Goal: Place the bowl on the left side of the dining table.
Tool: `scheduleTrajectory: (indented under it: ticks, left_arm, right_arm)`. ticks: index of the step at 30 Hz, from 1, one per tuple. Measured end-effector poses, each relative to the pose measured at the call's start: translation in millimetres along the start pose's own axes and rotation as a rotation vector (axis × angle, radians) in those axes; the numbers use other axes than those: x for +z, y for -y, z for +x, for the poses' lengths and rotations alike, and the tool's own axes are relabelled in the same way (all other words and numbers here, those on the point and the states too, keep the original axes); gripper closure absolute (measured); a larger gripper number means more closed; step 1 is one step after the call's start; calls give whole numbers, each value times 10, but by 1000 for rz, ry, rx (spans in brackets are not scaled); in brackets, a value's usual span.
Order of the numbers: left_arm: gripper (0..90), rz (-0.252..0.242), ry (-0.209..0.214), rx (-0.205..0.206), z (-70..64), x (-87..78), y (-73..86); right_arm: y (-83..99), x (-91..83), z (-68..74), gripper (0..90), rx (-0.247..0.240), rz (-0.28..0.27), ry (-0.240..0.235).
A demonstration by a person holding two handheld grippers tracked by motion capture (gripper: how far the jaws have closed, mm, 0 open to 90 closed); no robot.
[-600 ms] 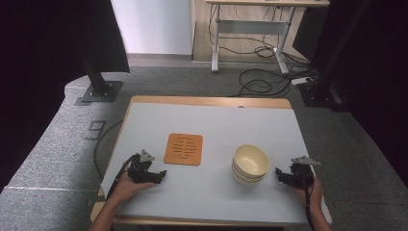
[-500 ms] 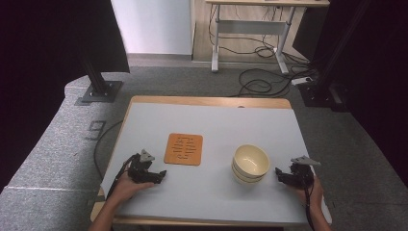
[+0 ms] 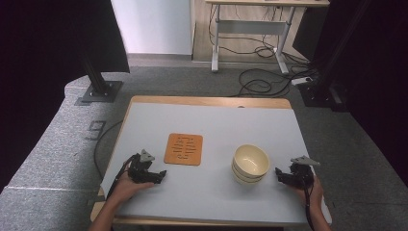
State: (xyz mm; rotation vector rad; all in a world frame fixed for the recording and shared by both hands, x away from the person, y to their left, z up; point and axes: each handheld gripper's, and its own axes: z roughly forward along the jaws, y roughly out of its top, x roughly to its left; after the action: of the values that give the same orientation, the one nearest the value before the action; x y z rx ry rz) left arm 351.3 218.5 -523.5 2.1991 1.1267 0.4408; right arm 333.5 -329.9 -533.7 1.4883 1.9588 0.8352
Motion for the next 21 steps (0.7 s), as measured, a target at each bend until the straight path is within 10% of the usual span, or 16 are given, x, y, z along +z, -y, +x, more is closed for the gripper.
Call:
scheduleTrajectory:
  ticks: [21]
  left_arm:
    - [138,0,0,0,0,0,-1]
  right_arm:
    - [-3,4,-19,214,14,8,-13]
